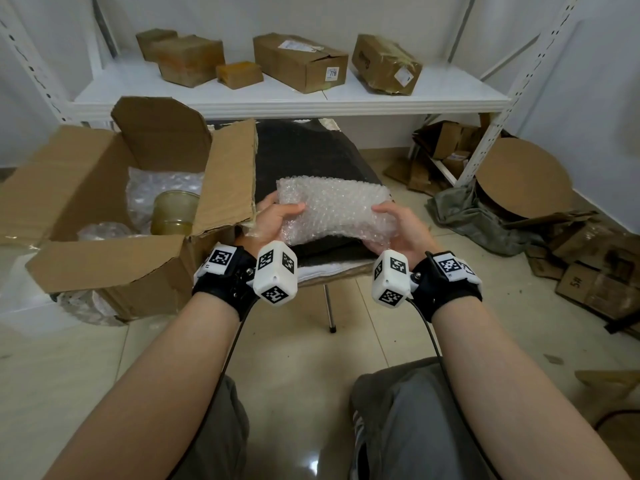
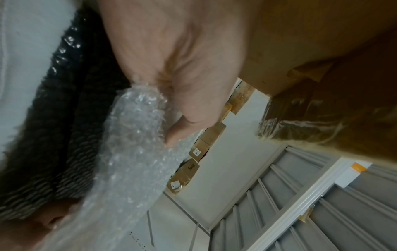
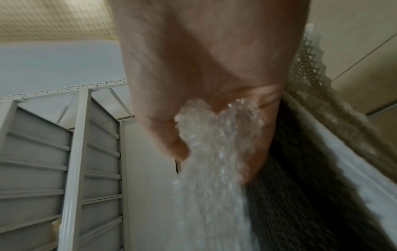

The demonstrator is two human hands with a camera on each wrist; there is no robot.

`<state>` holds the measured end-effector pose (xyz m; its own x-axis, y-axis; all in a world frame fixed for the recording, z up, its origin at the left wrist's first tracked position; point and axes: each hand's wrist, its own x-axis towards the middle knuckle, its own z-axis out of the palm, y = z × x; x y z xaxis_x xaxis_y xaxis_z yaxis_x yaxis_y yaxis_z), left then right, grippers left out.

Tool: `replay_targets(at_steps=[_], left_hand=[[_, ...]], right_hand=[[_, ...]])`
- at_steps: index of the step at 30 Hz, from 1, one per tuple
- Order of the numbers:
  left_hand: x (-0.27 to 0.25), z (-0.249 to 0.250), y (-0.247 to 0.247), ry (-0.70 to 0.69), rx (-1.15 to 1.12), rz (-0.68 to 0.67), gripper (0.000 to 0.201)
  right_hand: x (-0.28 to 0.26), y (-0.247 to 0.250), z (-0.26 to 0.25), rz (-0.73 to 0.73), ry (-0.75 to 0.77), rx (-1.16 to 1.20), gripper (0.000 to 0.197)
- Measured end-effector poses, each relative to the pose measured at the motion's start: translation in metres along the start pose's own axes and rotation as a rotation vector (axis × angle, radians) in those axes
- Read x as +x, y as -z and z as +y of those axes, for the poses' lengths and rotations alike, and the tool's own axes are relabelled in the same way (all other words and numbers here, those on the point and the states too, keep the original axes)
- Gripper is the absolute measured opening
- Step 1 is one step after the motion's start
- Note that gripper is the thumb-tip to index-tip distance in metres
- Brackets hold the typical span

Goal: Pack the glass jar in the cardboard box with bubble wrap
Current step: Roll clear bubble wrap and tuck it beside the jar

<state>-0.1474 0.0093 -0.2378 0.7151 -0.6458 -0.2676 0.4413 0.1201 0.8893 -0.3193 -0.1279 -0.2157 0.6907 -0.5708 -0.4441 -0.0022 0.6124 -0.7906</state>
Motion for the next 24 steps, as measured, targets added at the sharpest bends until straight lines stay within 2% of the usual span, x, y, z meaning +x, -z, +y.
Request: replay_targets(at_steps=[2,7,12,15,20,22,24], left_hand=[[0.0,-0.005,-0.001,0.039,0.034,-0.025,0.043],[-0.01,-0.011,-0.016,0.12,0.082,-0.066,0.04],[-0.03,0.004,-0.054,0.182,0.023,-0.152,0.037],[-0.047,0.021,-0.082,0.137,0.073,-0.215,0.037],[-0.075,0.072,-0.107,0.029,0.134,-0.288,0.04],[-0.085,0.1,-0.106,-0.037,0.206,-0.276,0.037],[-0.094,0.13,-0.092,-0.145,0.346,-0.224,0.031]], right_hand=[[0.002,0.001,0.0,0.089,-0.046,-0.046,0.019],[0.008,0.008,0.004,0.268,-0.011,-0.038,0.01],[-0.005,0.014,-0.001,0.43,0.104,0.031,0.03],[-0.021,0.016,-0.017,0.431,0.18,0.104,0.029],[-0.045,-0.007,-0.045,0.401,0.294,0.148,0.041],[-0.052,-0.026,-0.054,0.363,0.32,0.141,0.047],[-0.062,-0.051,-0.062,0.308,0.355,0.121,0.041]])
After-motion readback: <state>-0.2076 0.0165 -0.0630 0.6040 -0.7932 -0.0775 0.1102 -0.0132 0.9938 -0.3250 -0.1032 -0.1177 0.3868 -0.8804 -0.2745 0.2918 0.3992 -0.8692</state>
